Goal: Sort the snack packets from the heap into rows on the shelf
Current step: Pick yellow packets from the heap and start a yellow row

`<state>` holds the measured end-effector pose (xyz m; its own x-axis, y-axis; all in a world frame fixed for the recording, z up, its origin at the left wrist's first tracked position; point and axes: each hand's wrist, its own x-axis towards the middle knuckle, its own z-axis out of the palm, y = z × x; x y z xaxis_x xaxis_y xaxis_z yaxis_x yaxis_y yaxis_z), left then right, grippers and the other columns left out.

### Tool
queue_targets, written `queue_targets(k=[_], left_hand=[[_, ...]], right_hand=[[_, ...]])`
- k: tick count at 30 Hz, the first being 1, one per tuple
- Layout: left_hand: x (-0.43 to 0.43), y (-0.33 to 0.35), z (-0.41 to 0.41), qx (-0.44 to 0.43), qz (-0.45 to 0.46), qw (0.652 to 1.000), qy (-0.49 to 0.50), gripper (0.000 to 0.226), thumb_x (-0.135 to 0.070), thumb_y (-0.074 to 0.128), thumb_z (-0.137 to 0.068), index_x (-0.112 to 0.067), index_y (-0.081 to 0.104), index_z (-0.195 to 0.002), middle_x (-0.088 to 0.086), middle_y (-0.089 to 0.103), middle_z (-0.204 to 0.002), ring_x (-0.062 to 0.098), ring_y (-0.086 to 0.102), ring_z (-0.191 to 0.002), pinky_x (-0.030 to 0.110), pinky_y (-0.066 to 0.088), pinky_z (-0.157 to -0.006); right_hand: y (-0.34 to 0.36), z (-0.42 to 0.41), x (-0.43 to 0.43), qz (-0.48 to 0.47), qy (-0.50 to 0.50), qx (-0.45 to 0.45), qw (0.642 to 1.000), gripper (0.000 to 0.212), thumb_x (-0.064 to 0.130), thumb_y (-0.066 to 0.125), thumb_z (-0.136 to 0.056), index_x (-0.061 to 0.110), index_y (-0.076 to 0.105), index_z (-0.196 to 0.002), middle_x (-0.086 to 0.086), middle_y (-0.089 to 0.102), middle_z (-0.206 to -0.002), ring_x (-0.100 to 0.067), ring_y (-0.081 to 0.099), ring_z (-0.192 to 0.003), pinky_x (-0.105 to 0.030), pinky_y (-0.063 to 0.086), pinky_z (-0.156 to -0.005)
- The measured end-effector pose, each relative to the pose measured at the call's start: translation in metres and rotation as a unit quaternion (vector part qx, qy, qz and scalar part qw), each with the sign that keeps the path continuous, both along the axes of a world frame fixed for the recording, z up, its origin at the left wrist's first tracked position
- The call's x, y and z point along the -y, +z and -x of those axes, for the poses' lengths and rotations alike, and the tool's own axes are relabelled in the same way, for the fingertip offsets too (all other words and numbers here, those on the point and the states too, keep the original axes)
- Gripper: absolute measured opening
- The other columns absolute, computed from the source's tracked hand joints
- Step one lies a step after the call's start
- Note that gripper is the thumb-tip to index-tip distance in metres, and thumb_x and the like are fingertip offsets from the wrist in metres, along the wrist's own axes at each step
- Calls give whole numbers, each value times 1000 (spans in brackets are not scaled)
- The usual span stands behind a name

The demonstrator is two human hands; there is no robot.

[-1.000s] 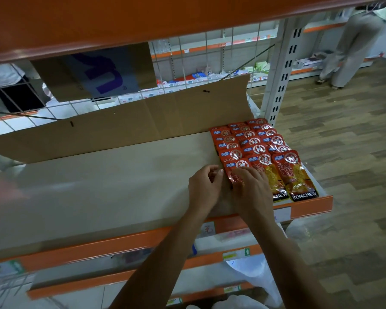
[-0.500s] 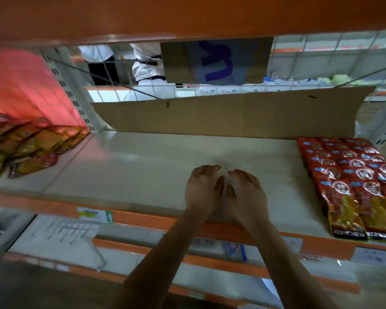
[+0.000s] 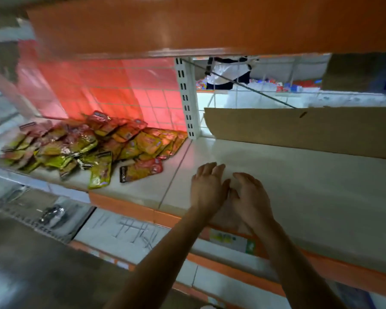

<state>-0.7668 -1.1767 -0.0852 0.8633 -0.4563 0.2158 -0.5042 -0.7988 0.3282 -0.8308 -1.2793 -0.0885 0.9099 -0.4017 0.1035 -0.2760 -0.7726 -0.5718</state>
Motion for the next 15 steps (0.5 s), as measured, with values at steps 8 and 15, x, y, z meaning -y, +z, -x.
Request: queue_targets(k=[8, 15], left_hand=[[-88, -4, -74, -17, 3, 999, 45, 52, -35, 51, -94, -13, 43, -140, 8, 42, -144, 29, 36, -133, 38, 31, -107], [-123, 1, -136, -5, -25, 998, 62, 55, -32, 49, -95, -11, 33, -144, 8, 33, -151, 25, 28, -140, 34, 25, -113]], right_hand=[[0, -73, -81, 11, 42, -18, 999, 46, 21, 52, -93, 15, 45, -138, -5, 45, -144, -23, 40, -131, -31, 31, -107], [13, -147, -122, 48, 88, -17, 995, 42, 16, 49, -91, 12, 47, -132, -9, 50, -134, -29, 45, -121, -38, 39, -99]])
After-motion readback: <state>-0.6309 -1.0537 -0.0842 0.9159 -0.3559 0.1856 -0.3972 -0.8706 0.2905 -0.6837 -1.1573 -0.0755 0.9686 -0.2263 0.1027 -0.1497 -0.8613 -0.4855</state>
